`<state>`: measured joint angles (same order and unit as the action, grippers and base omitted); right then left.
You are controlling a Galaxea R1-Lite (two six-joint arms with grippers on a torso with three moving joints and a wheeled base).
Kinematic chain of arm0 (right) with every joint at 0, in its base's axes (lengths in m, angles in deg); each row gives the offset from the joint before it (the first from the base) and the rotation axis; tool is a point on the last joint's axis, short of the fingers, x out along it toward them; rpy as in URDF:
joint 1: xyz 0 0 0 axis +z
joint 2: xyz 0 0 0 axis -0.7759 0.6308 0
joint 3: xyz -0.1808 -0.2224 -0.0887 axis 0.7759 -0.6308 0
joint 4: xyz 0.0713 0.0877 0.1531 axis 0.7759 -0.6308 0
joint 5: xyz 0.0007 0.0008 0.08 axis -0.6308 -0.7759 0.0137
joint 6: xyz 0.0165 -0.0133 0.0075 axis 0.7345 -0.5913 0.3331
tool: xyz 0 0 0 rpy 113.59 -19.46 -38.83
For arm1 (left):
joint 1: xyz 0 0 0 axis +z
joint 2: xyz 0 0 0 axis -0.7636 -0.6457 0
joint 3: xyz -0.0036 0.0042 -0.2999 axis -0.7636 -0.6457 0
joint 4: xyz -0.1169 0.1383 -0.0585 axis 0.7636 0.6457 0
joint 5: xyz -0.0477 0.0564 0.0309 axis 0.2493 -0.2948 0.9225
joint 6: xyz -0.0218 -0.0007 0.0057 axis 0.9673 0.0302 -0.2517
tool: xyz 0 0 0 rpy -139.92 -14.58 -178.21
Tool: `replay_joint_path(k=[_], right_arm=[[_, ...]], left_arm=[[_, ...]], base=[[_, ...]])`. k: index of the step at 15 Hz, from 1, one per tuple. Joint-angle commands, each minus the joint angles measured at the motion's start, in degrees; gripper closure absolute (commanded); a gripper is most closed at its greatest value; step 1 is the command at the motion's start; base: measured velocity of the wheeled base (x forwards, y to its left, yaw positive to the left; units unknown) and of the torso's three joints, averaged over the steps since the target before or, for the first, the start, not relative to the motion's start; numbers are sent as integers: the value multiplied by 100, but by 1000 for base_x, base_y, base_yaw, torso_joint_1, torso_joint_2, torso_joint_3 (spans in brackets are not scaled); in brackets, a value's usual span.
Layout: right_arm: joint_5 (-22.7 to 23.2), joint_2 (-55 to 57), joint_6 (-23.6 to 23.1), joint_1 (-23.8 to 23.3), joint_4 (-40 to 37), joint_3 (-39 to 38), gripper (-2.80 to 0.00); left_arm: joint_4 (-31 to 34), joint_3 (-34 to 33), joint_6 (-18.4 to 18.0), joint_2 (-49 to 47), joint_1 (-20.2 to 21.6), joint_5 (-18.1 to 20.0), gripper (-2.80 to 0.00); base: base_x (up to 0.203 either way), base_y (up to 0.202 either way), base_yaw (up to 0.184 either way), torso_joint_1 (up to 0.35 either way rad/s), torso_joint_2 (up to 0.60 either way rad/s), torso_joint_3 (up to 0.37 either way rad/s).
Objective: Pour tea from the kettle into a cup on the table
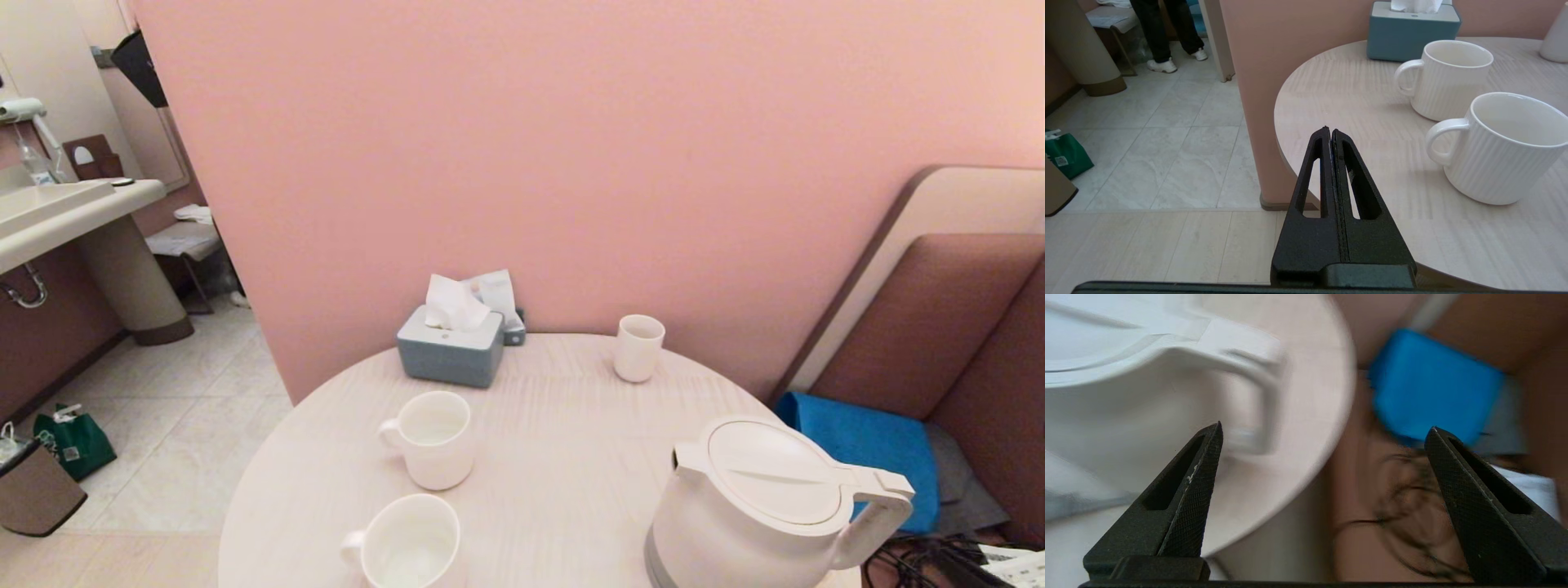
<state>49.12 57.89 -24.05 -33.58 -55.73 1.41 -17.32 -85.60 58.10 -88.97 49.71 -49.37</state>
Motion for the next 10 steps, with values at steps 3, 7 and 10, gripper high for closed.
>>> replay_joint_path(k=[3,7,10], right_arm=[[-2189,-707,-552,-10,-140,67,-280],[-3337,-1322,-1045,-721,-157,-8,-280],[-2837,-2216,-1392,-1837,-172,-158,-280]], left_arm=[[-2,0,2,2,-1,-1,0],[-2,0,2,2,-1,-1,0],[-2,0,2,0,-1,-1,0]], base=[[0,0,0,0,0,0],[0,0,0,0,0,0],[0,0,0,0,0,0]])
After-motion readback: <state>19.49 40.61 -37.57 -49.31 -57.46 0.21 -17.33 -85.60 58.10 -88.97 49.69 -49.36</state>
